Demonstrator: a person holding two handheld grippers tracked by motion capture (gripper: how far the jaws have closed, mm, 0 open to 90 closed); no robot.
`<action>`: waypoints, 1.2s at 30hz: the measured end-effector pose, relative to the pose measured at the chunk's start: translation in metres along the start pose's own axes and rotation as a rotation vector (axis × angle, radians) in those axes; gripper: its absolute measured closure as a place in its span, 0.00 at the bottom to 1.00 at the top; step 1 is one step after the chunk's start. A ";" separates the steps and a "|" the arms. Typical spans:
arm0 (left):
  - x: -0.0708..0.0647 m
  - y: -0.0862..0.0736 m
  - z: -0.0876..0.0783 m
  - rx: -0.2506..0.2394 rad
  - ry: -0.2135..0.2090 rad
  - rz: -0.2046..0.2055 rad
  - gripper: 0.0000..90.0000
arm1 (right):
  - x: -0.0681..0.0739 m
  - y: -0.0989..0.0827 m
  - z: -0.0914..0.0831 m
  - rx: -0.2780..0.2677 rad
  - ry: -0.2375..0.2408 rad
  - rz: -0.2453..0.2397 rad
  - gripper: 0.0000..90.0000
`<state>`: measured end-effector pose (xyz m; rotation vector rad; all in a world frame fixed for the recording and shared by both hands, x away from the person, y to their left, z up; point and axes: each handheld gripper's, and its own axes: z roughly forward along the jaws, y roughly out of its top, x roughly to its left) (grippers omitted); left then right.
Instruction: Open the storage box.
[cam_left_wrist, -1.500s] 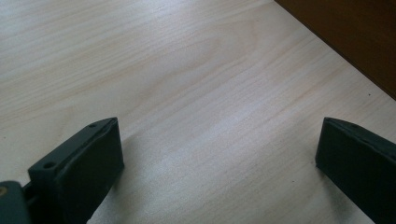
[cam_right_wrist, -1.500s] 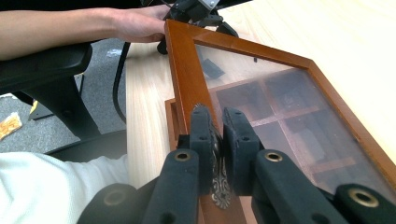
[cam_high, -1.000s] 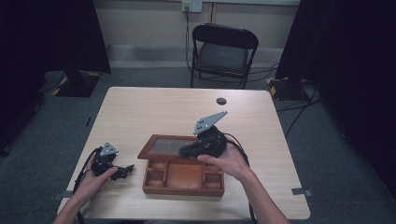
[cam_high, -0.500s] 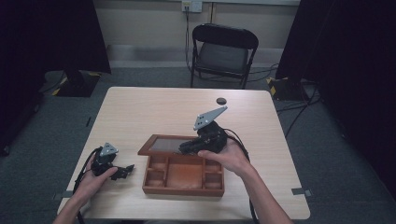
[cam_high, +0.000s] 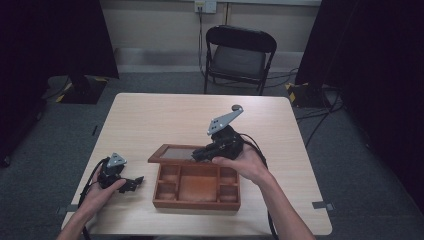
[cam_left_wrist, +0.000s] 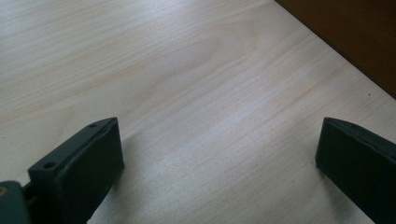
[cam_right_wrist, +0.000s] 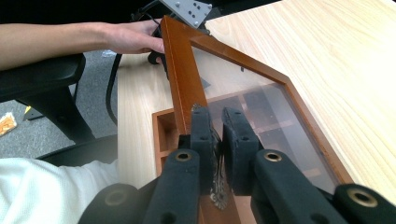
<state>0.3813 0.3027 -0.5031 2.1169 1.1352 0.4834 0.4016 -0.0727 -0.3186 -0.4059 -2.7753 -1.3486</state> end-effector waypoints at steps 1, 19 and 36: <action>0.000 0.000 0.000 0.000 0.000 0.000 0.00 | 0.000 0.000 0.000 -0.002 -0.003 0.000 0.93; 0.000 0.000 0.000 0.000 0.000 0.000 0.00 | -0.003 0.003 -0.003 -0.003 -0.008 -0.010 0.93; 0.000 0.000 0.000 0.000 -0.001 0.000 0.00 | -0.003 0.003 -0.003 -0.002 -0.007 -0.013 0.93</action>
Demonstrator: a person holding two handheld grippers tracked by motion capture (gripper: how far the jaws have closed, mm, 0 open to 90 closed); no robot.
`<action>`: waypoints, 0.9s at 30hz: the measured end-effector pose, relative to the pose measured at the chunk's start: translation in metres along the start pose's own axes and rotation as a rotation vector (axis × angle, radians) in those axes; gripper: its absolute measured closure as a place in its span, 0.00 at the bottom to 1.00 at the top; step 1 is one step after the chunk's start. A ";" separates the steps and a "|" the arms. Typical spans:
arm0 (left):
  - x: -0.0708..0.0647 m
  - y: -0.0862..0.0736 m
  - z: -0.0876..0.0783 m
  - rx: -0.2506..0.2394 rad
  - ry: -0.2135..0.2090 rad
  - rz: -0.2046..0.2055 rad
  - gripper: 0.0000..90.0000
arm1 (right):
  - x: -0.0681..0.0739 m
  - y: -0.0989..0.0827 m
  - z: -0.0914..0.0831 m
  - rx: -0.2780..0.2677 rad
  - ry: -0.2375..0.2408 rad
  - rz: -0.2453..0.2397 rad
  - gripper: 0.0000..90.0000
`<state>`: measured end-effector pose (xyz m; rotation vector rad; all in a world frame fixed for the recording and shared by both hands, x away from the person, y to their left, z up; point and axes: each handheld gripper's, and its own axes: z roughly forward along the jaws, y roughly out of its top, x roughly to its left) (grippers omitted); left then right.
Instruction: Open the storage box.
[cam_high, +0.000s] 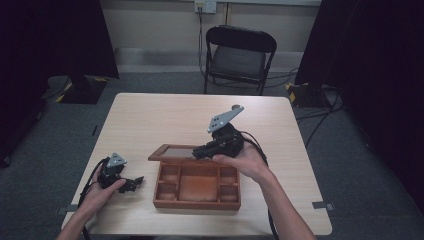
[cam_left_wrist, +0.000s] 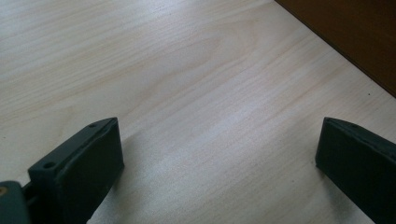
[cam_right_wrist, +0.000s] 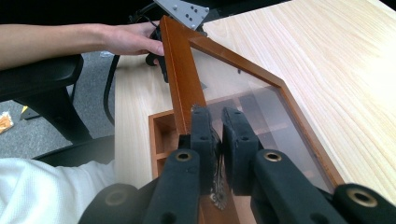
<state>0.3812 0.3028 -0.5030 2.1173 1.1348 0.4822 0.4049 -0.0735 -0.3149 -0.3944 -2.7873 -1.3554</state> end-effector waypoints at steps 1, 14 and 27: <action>0.000 0.000 0.000 0.000 0.000 0.000 0.00 | 0.000 0.000 0.000 0.000 0.000 0.001 0.93; 0.000 0.000 0.000 0.000 0.000 0.000 0.00 | 0.000 0.000 0.000 -0.001 -0.001 0.003 0.93; 0.000 0.000 0.000 0.000 0.000 0.000 0.00 | 0.001 0.000 0.000 -0.003 -0.005 0.004 0.93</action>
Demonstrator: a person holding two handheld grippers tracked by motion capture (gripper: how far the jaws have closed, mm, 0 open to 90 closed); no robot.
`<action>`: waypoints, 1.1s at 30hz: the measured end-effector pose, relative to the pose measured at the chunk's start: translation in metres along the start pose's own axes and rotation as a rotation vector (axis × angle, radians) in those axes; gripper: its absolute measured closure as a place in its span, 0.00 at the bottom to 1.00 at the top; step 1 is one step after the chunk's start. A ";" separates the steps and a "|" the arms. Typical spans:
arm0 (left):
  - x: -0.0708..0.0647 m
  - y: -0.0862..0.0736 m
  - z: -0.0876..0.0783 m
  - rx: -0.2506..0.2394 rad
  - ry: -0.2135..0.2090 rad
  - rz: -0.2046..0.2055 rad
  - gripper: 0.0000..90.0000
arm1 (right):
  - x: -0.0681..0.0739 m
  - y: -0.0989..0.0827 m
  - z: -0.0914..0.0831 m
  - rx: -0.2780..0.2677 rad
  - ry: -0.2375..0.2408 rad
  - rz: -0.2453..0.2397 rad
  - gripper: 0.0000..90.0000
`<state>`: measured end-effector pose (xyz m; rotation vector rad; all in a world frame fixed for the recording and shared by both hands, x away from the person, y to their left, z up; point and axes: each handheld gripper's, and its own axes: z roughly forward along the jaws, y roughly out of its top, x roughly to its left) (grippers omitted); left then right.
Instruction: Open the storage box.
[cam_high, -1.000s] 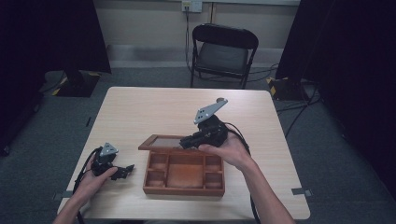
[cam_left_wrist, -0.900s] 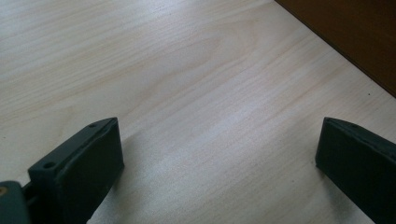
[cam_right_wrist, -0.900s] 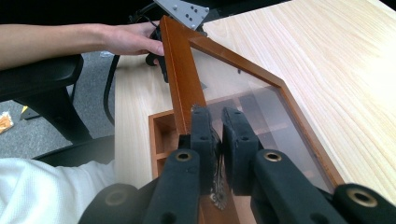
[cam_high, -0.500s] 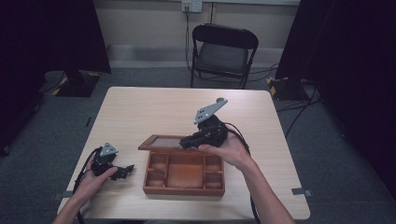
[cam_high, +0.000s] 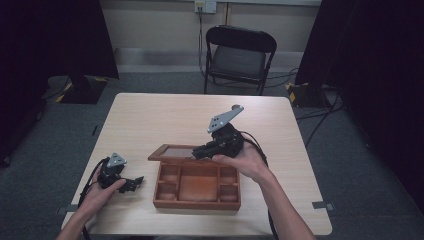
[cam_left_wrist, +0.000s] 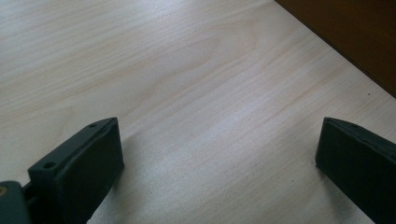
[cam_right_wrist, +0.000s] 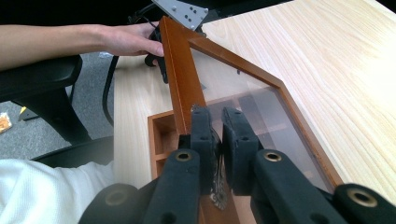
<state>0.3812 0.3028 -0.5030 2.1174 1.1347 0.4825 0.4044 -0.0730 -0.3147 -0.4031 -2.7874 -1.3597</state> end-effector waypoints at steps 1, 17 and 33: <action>0.000 0.000 0.000 0.000 0.000 0.000 0.00 | 0.000 0.000 0.000 0.000 0.000 0.000 0.93; 0.000 0.000 0.000 0.000 0.000 0.000 0.00 | 0.000 0.000 0.000 0.002 0.003 -0.001 0.93; 0.000 0.000 0.000 0.000 0.000 0.000 0.00 | 0.000 0.002 0.000 0.000 -0.006 -0.008 0.93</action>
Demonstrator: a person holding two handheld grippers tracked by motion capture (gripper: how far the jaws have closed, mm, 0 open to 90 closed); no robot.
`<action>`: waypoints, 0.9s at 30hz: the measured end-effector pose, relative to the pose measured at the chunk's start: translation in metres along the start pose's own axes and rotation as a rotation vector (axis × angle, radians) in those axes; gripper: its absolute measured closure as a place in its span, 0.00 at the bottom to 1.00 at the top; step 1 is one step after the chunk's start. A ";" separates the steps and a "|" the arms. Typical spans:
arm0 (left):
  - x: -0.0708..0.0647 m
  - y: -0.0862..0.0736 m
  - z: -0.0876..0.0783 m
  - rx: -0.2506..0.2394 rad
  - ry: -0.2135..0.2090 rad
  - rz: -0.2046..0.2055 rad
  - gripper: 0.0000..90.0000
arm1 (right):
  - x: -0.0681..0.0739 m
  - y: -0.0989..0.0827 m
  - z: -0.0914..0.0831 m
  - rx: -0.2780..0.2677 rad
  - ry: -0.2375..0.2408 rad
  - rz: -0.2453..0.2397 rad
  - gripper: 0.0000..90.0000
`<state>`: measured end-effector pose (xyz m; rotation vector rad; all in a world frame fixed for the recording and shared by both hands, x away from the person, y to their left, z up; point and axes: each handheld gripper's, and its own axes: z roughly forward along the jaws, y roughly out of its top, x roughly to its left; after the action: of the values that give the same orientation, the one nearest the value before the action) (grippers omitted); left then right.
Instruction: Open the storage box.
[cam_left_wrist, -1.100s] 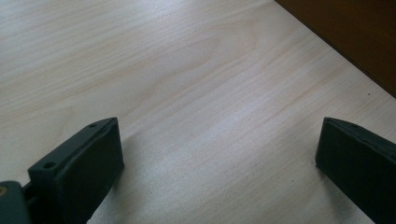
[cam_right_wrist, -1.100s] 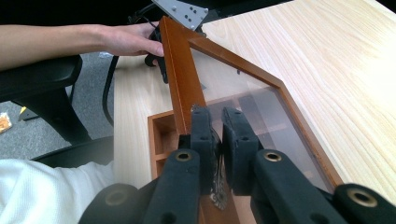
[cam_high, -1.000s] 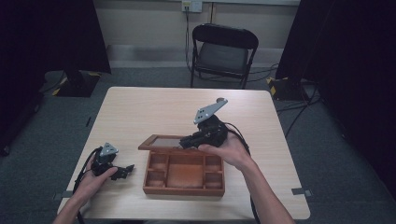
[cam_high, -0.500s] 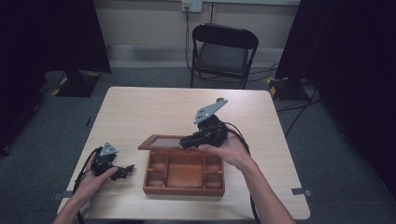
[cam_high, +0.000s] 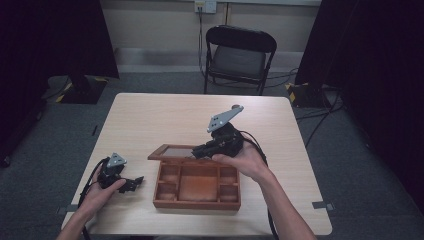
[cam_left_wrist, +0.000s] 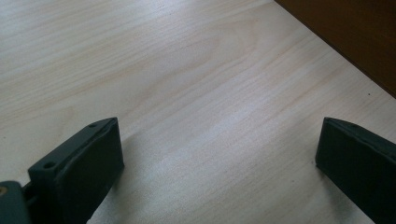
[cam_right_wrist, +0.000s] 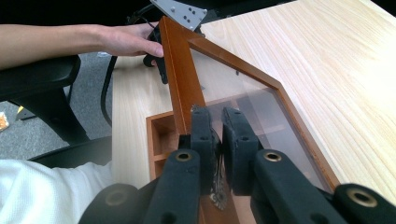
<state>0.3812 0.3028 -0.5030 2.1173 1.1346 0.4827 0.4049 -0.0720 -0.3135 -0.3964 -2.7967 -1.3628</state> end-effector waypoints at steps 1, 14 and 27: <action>0.000 0.000 0.000 0.000 0.000 0.000 0.00 | 0.000 0.000 0.000 0.000 -0.002 0.001 0.93; 0.000 0.000 0.000 0.000 0.000 0.000 0.00 | 0.000 0.000 0.000 0.001 -0.004 -0.001 0.93; 0.000 0.000 0.000 0.000 0.000 0.000 0.00 | 0.001 0.000 0.000 0.002 -0.009 -0.008 0.93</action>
<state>0.3812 0.3028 -0.5030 2.1174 1.1346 0.4826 0.4036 -0.0715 -0.3132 -0.3920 -2.8101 -1.3628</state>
